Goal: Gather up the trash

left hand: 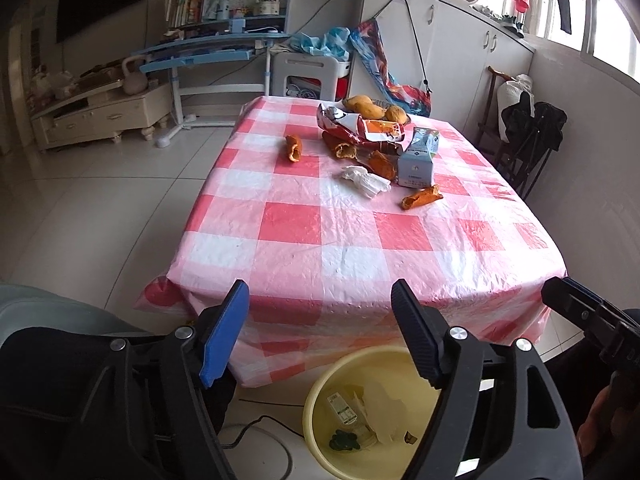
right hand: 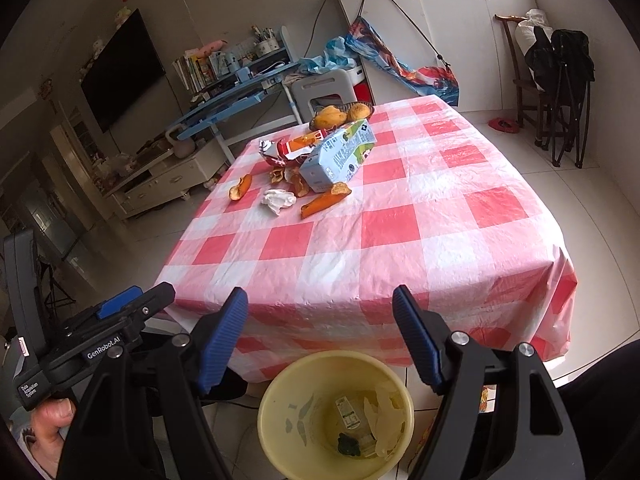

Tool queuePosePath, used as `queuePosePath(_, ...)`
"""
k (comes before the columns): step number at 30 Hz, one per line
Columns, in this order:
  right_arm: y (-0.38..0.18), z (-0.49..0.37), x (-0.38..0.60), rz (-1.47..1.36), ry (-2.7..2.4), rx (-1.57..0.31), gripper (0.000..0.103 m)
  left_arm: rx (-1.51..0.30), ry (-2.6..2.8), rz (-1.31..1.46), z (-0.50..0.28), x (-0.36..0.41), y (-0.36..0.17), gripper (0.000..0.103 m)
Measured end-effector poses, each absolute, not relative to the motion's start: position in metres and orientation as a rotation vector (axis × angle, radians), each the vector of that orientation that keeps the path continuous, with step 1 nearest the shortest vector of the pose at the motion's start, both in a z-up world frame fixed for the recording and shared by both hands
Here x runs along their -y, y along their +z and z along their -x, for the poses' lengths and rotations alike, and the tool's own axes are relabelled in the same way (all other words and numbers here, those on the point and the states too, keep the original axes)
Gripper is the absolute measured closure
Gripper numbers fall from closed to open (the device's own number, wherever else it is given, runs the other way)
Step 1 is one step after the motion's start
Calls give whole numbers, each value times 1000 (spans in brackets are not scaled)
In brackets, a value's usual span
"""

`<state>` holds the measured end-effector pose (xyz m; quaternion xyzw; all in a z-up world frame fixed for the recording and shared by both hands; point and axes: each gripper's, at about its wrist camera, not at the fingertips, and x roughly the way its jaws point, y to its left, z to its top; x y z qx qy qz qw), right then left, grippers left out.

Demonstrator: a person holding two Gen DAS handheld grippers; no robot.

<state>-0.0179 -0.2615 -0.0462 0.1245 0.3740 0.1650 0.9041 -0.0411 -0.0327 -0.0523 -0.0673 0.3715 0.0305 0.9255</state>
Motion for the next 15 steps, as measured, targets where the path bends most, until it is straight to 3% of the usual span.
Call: queuePosePath(15, -50, 16, 253, -224, 347, -797, 31, -745, 90, 144, 42, 31, -52, 31)
